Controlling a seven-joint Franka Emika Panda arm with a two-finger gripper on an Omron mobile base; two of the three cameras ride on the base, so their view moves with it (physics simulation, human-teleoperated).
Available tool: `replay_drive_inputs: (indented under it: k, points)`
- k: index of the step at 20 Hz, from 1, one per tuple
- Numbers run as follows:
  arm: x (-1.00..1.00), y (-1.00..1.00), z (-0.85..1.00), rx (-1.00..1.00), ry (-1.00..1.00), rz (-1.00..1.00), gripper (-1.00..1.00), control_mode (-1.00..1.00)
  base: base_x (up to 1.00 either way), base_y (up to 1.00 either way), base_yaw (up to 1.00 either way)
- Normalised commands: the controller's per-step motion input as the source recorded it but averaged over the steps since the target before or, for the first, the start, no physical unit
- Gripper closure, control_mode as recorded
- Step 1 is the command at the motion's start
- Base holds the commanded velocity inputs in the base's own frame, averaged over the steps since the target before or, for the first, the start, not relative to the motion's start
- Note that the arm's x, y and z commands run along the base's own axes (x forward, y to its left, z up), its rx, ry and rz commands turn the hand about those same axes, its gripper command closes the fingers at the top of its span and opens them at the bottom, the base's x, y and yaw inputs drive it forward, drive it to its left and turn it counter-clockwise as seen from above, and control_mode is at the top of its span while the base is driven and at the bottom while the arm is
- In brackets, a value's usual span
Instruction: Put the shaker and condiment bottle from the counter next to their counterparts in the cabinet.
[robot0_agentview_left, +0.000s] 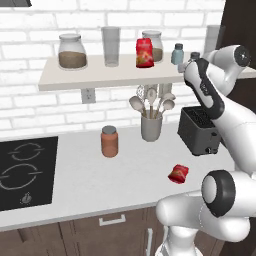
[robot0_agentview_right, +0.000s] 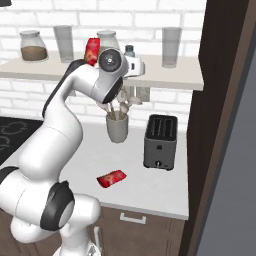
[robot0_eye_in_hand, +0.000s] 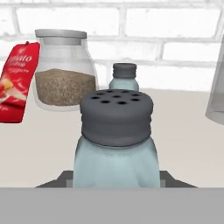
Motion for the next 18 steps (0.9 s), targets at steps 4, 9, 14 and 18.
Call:
replay_drive_inputs:
  k: [4, 9, 14, 18]
  points:
    - [0.11, 0.0, 0.0, 0.0, 0.03, 0.0, 1.0, -1.0, 0.0, 0.0, 0.0]
    - [0.08, 0.0, 0.0, 0.0, 0.07, 0.0, 1.0, -1.0, 0.0, 0.0, 0.0]
    - [0.2, 0.0, 0.0, 0.0, 0.01, 0.0, 1.0, -1.0, 0.0, 0.0, 0.0]
    - [0.05, 0.0, 0.0, 0.0, -0.02, 0.0, 1.0, -1.0, 0.0, 0.0, 0.0]
